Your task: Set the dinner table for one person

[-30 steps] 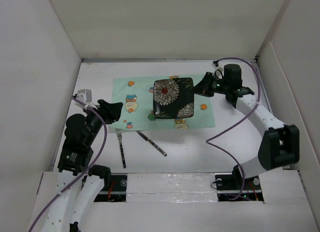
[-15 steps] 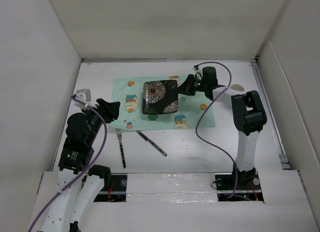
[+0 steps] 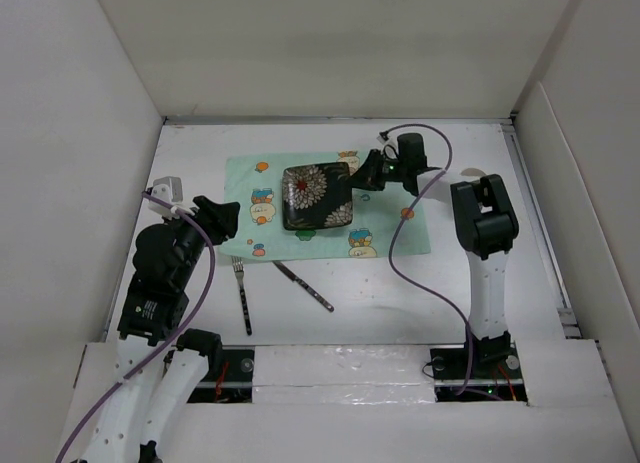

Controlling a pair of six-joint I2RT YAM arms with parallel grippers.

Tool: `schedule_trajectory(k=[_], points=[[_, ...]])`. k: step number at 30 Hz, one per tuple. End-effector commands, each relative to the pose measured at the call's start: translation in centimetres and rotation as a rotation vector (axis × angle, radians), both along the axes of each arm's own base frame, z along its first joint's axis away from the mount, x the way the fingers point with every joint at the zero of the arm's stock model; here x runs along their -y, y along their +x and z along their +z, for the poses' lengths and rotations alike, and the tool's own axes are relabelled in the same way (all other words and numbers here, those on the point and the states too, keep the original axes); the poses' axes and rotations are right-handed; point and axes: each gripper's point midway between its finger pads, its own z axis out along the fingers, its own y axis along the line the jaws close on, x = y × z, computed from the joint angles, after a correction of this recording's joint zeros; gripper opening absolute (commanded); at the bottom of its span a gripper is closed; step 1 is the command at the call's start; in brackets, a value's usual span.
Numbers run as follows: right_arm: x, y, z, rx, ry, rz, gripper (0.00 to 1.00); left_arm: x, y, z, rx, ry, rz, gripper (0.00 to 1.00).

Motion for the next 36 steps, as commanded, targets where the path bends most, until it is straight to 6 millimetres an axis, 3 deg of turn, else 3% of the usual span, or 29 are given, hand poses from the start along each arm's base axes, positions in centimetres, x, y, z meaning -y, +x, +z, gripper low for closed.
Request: schedule_trajectory(k=[1,7,8,9,10,11,14,18,19,20,22,23,24,25,26,27,28,29,30,31,32,35,36], points=[[-1.4,0.0,2.4,0.05,0.067,0.084,0.0,0.0,0.4,1.1,0.049,0.005,-0.003,0.48],[-0.5,0.3,1.0,0.006,0.019,0.049,0.01,0.0,0.4,1.0,0.047,0.006,-0.006,0.48],[-0.2,0.2,0.5,-0.008,-0.012,0.041,0.14,0.0,0.4,1.0,0.044,0.005,-0.004,0.48],[0.2,0.5,1.4,0.016,-0.058,0.025,0.31,0.0,0.3,1.1,0.05,0.004,-0.006,0.48],[0.2,0.5,1.4,0.016,-0.058,0.025,0.31,0.0,0.3,1.1,0.05,0.004,-0.006,0.48],[0.7,0.9,1.3,0.027,-0.095,-0.004,0.43,0.0,0.3,1.3,0.057,0.003,-0.004,0.48],[1.5,1.3,2.4,0.052,-0.158,-0.034,0.55,-0.1,0.3,1.1,0.048,0.008,-0.001,0.48],[3.5,1.2,5.5,0.168,-0.24,-0.13,0.58,-0.4,0.2,1.2,0.053,0.012,0.015,0.48],[3.6,-0.2,4.6,0.156,-0.265,-0.129,0.57,-0.5,0.1,1.2,0.054,0.015,0.018,0.48],[4.4,-0.6,7.3,0.243,-0.276,-0.164,0.44,-0.5,0.1,1.1,0.053,0.019,0.019,0.48],[2.6,-3.6,8.7,0.336,-0.285,-0.138,0.12,-0.6,-0.1,1.1,0.059,0.019,0.022,0.45],[1.3,-7.0,8.9,0.405,-0.335,-0.119,0.0,-0.8,-0.2,1.3,0.068,0.023,0.031,0.32],[2.6,-7.4,8.7,0.425,-0.381,-0.159,0.0,-0.9,-0.2,1.2,0.066,0.027,0.033,0.32],[-0.5,-10.9,8.3,0.465,-0.399,-0.079,0.0,-1.0,-0.2,1.2,0.064,0.029,0.038,0.11],[-0.7,-12.2,7.9,0.518,-0.47,-0.093,0.0,-1.1,-0.2,1.1,0.06,0.031,0.042,0.01],[-0.9,-14.5,7.0,0.532,-0.509,-0.074,0.0,-1.1,-0.2,1.2,0.061,0.03,0.041,0.0],[-3.6,-18.2,6.4,0.564,-0.516,0.013,0.0,-1.1,-0.2,1.3,0.067,0.029,0.041,0.0],[-3.5,-19.2,5.7,0.578,-0.57,-0.003,0.0,-1.1,-0.2,1.3,0.067,0.027,0.043,0.0],[-3.8,-21.0,4.2,0.571,-0.591,0.035,0.06,-1.1,-0.1,1.2,0.065,0.025,0.043,0.0],[-4.5,-22.3,3.3,0.569,-0.597,0.077,0.18,-1.0,-0.1,1.2,0.062,0.025,0.043,0.0],[-5.3,-24.1,2.1,0.559,-0.611,0.14,0.4,-1.0,0.0,1.1,0.056,0.028,0.043,0.0],[-5.6,-26.4,-1.8,0.51,-0.712,0.241,0.59,-1.0,0.0,1.0,0.055,0.024,0.043,0.12],[-5.8,-26.8,-2.5,0.506,-0.727,0.26,0.6,-1.5,0.2,1.0,0.056,0.029,0.075,0.18]])
